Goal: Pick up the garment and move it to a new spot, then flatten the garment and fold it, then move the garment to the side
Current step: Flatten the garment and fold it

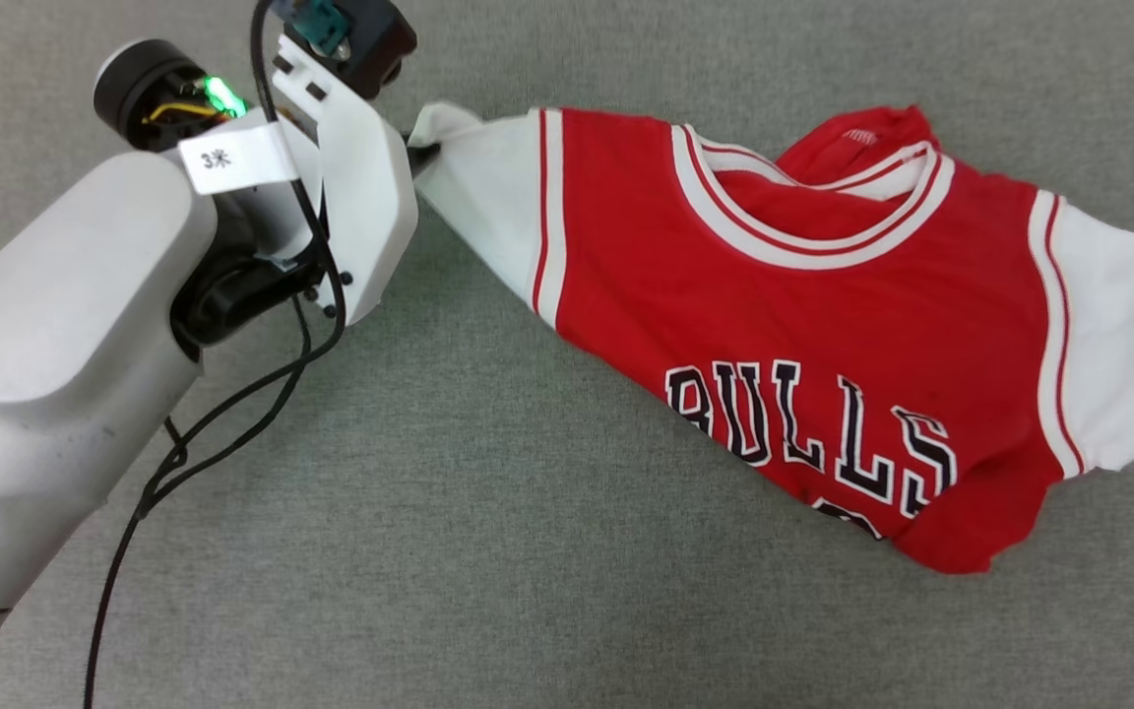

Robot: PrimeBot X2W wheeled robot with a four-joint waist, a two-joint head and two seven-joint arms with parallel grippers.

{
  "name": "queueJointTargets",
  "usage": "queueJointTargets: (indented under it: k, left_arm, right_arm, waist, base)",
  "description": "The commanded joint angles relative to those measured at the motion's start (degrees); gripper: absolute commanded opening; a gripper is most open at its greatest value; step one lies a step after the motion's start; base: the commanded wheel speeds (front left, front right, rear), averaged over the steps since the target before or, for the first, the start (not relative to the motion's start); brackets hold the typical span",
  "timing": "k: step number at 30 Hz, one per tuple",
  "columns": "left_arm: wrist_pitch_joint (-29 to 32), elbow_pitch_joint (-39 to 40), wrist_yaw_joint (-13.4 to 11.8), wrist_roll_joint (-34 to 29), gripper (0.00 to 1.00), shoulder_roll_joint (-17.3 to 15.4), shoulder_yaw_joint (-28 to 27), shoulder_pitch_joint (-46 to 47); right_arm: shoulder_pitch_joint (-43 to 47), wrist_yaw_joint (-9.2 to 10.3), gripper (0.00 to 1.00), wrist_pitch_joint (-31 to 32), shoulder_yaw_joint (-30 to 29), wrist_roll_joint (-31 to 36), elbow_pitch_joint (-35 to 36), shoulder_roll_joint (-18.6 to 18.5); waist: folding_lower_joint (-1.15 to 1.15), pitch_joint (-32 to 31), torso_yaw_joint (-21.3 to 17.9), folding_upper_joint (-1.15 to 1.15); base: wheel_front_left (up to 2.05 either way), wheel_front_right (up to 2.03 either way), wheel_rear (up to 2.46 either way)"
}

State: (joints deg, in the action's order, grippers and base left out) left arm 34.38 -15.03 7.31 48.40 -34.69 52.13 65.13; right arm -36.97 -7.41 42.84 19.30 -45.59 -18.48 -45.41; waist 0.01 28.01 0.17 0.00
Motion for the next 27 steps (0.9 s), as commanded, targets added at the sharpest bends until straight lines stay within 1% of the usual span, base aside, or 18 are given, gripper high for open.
queueJointTargets:
  k: [1,6,9,11,16,19,21,24,27]
  left_arm:
    - [-2.58,-0.33,0.01,-0.47,0.00,0.32,-0.45,-0.05]
    - [-7.74,0.19,0.05,-1.32,0.00,-0.60,-1.62,0.10]
    - [-9.15,0.88,0.03,-1.48,0.00,-1.29,-2.21,0.52]
    - [-10.60,1.73,-0.44,-1.74,0.00,-1.85,-3.23,1.21]
    - [-13.22,4.26,-1.95,-2.36,0.00,-2.44,-5.98,3.94]
    - [-14.08,5.28,-2.72,-3.23,0.00,-2.23,-7.42,7.02]
    - [-14.73,5.29,-3.35,-3.83,0.00,-1.90,-8.54,9.41]
    - [-15.53,3.85,-3.95,-4.63,0.00,-1.24,-10.22,13.85]
    - [-16.38,1.09,-3.87,-5.69,0.00,-0.01,-11.49,18.94]
  right_arm:
    - [-1.14,-0.13,0.00,-2.92,-1.04,-0.74,1.26,0.00]
    - [-1.12,-0.07,0.00,-7.72,-1.36,-0.33,6.26,-2.83]
    - [-1.34,-0.07,0.00,-9.16,-2.10,-0.59,8.01,-3.29]
    - [-2.03,-0.07,0.00,-10.30,-2.87,-0.89,9.97,-3.62]
    - [-5.20,-0.07,0.00,-13.35,-4.37,0.96,15.02,-4.11]
    - [-9.02,-0.06,0.00,-14.70,-5.59,2.93,16.62,-3.25]
    - [-12.53,-0.06,0.00,-15.28,-5.73,5.42,17.14,-2.48]
    - [-18.97,-0.06,0.00,-15.51,-5.20,9.56,16.10,-0.43]
    - [-26.98,-0.06,0.00,-16.36,-4.10,14.39,13.46,2.11]
  waist:
    - [-0.01,-3.13,-0.21,0.00]
    - [-0.01,-7.27,-0.26,0.00]
    - [-0.01,-8.53,-0.29,0.00]
    - [-0.01,-9.51,-0.32,0.00]
    - [-0.01,-10.40,0.25,0.00]
    - [-0.01,-9.90,0.74,0.00]
    - [-0.01,-9.05,0.99,0.00]
    - [-0.01,-7.16,1.17,0.00]
    - [-0.01,-4.79,1.18,0.00]
  base:
    - [0.00,0.00,0.00]
    - [0.00,0.00,0.00]
    - [0.00,0.00,0.00]
    - [0.00,0.00,0.00]
    - [0.00,0.00,0.00]
    - [0.00,0.00,0.00]
    - [0.00,0.00,0.00]
    - [0.00,0.00,0.00]
    - [0.00,0.00,0.00]
